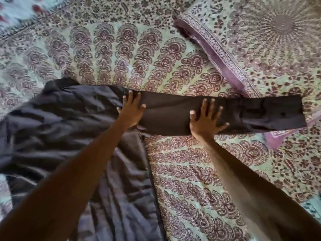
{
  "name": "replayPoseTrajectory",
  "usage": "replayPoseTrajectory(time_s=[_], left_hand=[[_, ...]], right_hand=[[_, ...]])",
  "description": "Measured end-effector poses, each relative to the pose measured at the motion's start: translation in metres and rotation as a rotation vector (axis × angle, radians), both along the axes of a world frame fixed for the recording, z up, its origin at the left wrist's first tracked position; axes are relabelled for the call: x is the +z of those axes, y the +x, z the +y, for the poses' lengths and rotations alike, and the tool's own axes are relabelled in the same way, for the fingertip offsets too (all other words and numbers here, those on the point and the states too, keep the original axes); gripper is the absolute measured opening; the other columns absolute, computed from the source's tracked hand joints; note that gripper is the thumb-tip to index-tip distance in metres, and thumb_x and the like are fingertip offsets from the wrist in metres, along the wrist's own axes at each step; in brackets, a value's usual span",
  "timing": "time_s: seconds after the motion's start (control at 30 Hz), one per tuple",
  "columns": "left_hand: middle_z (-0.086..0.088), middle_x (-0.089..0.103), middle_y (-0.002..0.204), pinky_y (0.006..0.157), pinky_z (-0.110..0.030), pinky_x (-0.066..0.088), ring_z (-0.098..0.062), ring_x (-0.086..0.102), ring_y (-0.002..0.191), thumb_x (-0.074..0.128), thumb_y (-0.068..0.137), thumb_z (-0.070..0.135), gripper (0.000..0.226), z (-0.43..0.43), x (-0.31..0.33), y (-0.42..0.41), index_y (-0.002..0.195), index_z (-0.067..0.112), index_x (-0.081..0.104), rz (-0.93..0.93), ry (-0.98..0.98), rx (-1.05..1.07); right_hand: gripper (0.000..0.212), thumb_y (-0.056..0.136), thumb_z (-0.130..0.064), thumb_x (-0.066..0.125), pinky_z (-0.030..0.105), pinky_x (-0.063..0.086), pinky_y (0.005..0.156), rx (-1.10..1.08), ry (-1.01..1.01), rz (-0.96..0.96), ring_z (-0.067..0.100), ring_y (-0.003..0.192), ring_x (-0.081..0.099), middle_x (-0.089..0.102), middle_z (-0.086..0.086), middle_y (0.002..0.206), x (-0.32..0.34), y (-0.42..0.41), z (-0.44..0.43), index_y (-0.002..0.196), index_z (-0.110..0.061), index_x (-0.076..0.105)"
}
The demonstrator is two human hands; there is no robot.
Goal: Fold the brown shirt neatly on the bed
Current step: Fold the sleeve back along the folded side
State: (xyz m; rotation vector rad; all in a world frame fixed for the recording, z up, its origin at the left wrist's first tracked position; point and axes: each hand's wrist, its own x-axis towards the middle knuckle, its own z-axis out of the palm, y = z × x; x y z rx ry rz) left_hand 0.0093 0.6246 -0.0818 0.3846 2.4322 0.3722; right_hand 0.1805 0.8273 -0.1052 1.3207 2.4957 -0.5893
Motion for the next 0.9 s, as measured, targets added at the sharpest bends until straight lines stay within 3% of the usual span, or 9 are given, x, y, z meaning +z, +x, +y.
replayPoseTrajectory(time_s=[0.2, 0.37, 0.5, 0.63, 0.73, 0.9], left_hand=[[0.008, -0.005, 0.162, 0.106, -0.073, 0.009, -0.033, -0.006, 0.148, 0.042, 0.098, 0.039, 0.060, -0.001, 0.001, 0.003, 0.151, 0.036, 0.015, 0.031, 0.002, -0.092], [0.005, -0.006, 0.162, 0.107, -0.070, 0.016, -0.033, -0.004, 0.148, 0.041, 0.098, 0.031, 0.062, -0.001, -0.001, -0.013, 0.152, 0.032, 0.011, 0.011, -0.042, -0.112], [-0.009, 0.025, 0.152, 0.101, -0.054, 0.038, -0.037, 0.028, 0.138, 0.057, 0.089, 0.019, 0.061, -0.002, 0.006, -0.024, 0.144, 0.023, 0.031, 0.341, -0.169, -0.263], [-0.014, 0.043, 0.136, 0.100, -0.047, 0.038, -0.037, 0.040, 0.125, 0.053, 0.093, 0.017, 0.039, 0.003, 0.007, -0.035, 0.130, 0.013, 0.045, 0.545, -0.171, -0.283], [-0.016, 0.046, 0.131, 0.099, -0.046, 0.037, -0.036, 0.041, 0.122, 0.058, 0.089, 0.011, 0.036, 0.010, 0.006, -0.042, 0.124, 0.011, 0.050, 0.556, -0.194, -0.278], [-0.012, 0.054, 0.115, 0.092, -0.044, 0.043, -0.034, 0.047, 0.111, 0.063, 0.082, 0.000, 0.029, 0.021, 0.009, -0.054, 0.107, 0.014, 0.067, 0.575, -0.200, -0.180]], right_hand=[[0.079, 0.084, -0.081, 0.011, 0.082, 0.000, 0.099, -0.237, 0.054, -0.041, 0.034, 0.148, -0.011, -0.011, -0.009, 0.162, 0.004, 0.012, 0.022, 0.151, -0.041, -0.001], [0.088, 0.078, -0.085, 0.009, 0.076, -0.003, 0.102, -0.365, 0.049, -0.073, 0.041, 0.147, -0.010, -0.004, -0.001, 0.163, 0.004, 0.025, 0.040, 0.152, -0.039, -0.003], [0.084, 0.086, -0.077, 0.017, 0.074, -0.002, 0.105, -0.390, 0.040, -0.117, 0.048, 0.144, 0.003, 0.009, 0.012, 0.162, 0.008, 0.020, 0.041, 0.154, -0.032, -0.003], [0.071, 0.090, -0.048, 0.042, 0.065, 0.014, 0.112, -0.222, 0.253, -0.086, 0.046, 0.139, 0.025, 0.024, 0.019, 0.156, 0.020, -0.001, 0.025, 0.150, -0.012, 0.026], [0.064, 0.093, -0.048, 0.042, 0.064, 0.011, 0.112, 0.037, 0.212, 0.002, 0.036, 0.146, 0.015, 0.021, 0.011, 0.160, 0.017, -0.020, 0.002, 0.149, -0.021, 0.030], [0.067, 0.094, -0.062, 0.024, 0.074, -0.001, 0.107, -0.119, 0.032, 0.025, 0.033, 0.149, -0.009, -0.001, 0.002, 0.163, 0.005, -0.038, -0.006, 0.153, -0.032, 0.013]])
